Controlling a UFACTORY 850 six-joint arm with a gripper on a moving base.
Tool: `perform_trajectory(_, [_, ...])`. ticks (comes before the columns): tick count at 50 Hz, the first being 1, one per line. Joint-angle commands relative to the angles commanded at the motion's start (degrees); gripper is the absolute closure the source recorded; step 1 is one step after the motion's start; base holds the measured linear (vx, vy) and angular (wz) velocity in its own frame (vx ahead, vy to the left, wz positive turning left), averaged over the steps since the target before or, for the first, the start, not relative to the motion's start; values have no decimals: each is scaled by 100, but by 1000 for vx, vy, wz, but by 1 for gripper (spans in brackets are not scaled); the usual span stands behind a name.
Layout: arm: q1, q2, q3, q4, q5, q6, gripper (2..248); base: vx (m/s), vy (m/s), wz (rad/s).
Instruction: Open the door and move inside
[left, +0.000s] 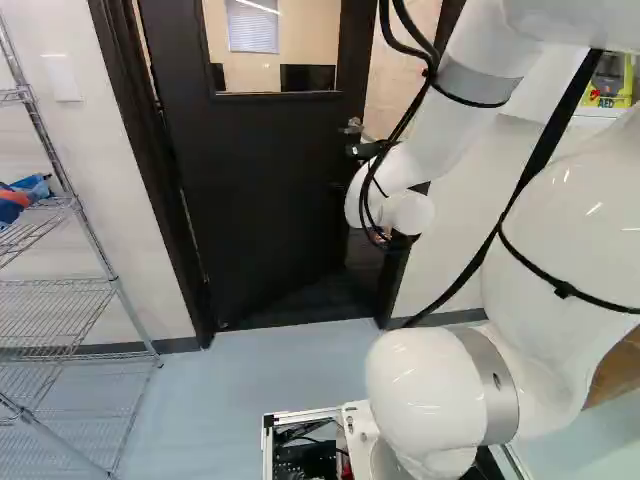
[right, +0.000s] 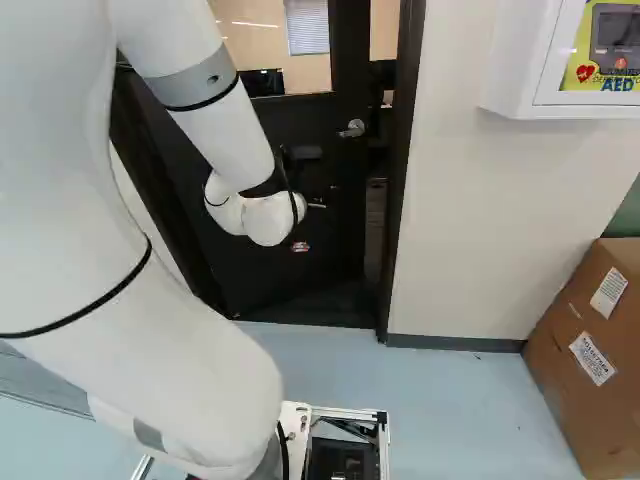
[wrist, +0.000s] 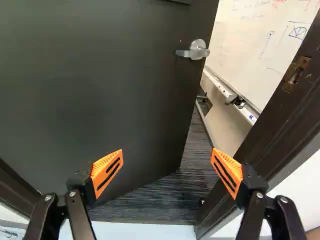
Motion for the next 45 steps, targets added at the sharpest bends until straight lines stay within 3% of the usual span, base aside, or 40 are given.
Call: perform_trajectory(45, [0, 0, 0, 0, 0, 0, 3, 99, 50, -13])
